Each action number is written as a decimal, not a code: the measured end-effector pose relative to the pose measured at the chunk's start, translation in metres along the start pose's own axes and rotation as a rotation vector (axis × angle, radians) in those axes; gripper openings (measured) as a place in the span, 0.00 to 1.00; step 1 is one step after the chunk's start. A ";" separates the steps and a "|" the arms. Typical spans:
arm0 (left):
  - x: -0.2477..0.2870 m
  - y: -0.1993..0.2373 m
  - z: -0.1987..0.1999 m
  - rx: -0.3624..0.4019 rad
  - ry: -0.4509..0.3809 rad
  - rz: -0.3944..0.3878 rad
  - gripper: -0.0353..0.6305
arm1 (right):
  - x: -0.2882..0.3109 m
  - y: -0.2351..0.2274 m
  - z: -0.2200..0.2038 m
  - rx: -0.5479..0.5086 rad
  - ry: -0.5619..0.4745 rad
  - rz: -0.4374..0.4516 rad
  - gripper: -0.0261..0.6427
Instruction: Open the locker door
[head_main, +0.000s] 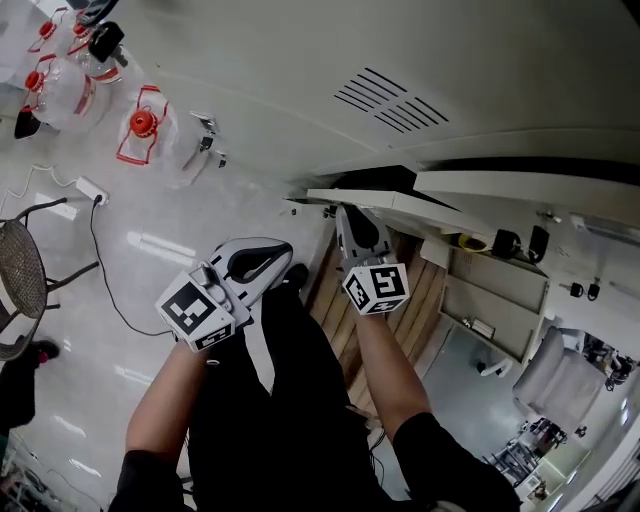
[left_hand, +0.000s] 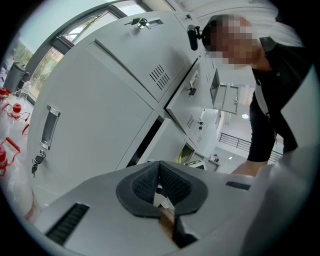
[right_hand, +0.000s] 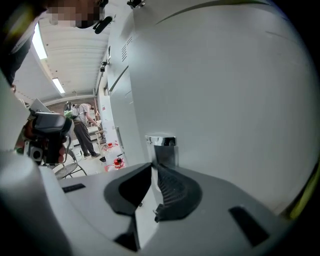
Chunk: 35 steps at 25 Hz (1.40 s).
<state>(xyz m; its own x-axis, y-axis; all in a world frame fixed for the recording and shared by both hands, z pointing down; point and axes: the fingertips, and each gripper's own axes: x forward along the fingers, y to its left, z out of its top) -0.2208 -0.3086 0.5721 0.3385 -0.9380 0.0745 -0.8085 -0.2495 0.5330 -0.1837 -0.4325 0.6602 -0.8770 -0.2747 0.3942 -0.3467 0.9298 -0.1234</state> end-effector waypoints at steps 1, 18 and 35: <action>0.000 -0.001 0.000 0.002 -0.003 0.004 0.07 | -0.002 0.001 -0.001 -0.007 -0.001 0.010 0.11; 0.017 -0.037 -0.008 0.036 -0.055 0.096 0.07 | -0.046 0.023 -0.024 -0.119 -0.004 0.226 0.10; 0.022 -0.098 -0.044 0.052 0.013 -0.006 0.07 | -0.121 0.033 -0.056 -0.235 -0.049 0.376 0.11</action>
<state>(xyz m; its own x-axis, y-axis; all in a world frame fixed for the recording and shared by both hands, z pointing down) -0.1127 -0.2940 0.5590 0.3493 -0.9334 0.0823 -0.8303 -0.2676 0.4890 -0.0705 -0.3552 0.6594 -0.9442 0.0868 0.3178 0.0792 0.9962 -0.0368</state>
